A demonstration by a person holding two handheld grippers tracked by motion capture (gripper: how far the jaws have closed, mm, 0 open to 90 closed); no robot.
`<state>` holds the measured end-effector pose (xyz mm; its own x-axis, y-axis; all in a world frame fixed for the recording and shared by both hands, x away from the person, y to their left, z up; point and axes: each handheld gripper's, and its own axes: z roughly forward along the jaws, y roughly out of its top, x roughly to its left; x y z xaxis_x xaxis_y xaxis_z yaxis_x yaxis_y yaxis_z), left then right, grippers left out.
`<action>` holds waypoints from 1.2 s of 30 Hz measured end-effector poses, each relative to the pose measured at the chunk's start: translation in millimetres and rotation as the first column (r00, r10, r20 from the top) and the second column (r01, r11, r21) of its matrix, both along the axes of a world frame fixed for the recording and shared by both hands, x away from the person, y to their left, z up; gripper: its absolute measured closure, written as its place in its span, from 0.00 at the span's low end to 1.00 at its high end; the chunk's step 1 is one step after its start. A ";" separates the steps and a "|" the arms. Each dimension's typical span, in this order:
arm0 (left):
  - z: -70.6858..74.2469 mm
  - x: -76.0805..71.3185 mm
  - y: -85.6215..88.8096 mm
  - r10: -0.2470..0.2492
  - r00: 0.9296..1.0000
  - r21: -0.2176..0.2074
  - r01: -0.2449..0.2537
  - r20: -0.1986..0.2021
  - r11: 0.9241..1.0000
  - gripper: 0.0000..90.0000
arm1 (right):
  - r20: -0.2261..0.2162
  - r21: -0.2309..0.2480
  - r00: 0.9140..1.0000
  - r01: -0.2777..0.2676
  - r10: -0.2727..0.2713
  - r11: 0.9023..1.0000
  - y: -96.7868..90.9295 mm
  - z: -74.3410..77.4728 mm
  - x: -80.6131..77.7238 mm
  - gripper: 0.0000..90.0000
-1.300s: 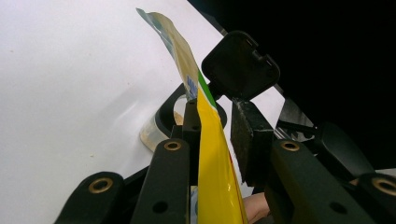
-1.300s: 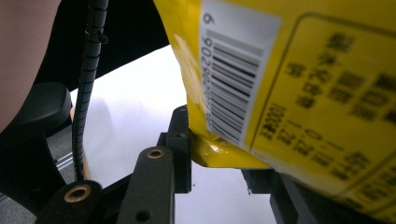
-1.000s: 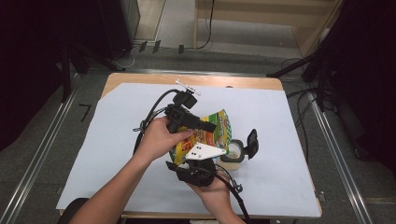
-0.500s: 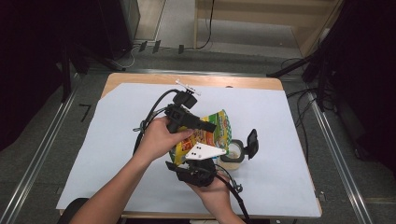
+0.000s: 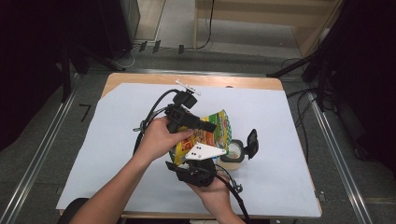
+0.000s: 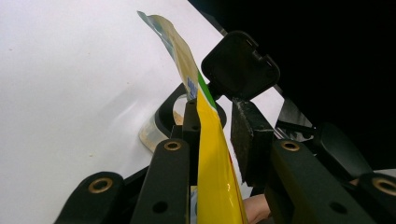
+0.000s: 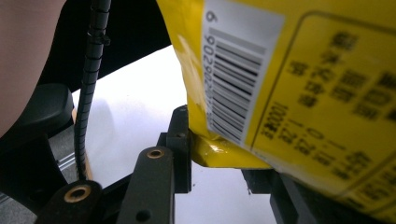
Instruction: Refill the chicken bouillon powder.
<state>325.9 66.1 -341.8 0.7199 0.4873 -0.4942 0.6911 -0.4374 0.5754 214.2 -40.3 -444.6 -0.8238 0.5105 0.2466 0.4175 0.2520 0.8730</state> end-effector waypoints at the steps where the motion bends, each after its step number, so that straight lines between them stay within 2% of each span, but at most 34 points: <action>1: 0.0 0.0 0.0 0.000 1.000 0.001 0.000 0.001 1.000 0.85 | 0.000 0.000 1.000 0.000 0.000 1.000 0.0 0.0 0.0 0.77; 21: 0.1 0.3 -0.1 0.000 1.000 -0.005 0.000 0.000 1.000 0.85 | -0.008 0.001 1.000 0.002 -0.002 1.000 -0.1 1.5 -1.0 0.77; 28: -1.8 0.3 -2.9 0.001 1.000 0.006 -0.001 0.006 1.000 0.85 | -0.010 -0.006 1.000 0.006 -0.006 1.000 -2.0 -0.7 0.5 0.77; 36: 2.0 9.2 -9.5 -0.005 1.000 0.002 0.005 -0.011 1.000 0.85 | -0.004 -0.003 1.000 0.020 -0.020 1.000 -6.1 1.6 5.4 0.77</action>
<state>335.0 56.6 -339.8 0.7172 0.4844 -0.5010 0.6948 -0.4421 0.5673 219.6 -46.3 -442.9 -0.8123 0.5280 0.2479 0.4258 0.2461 0.8707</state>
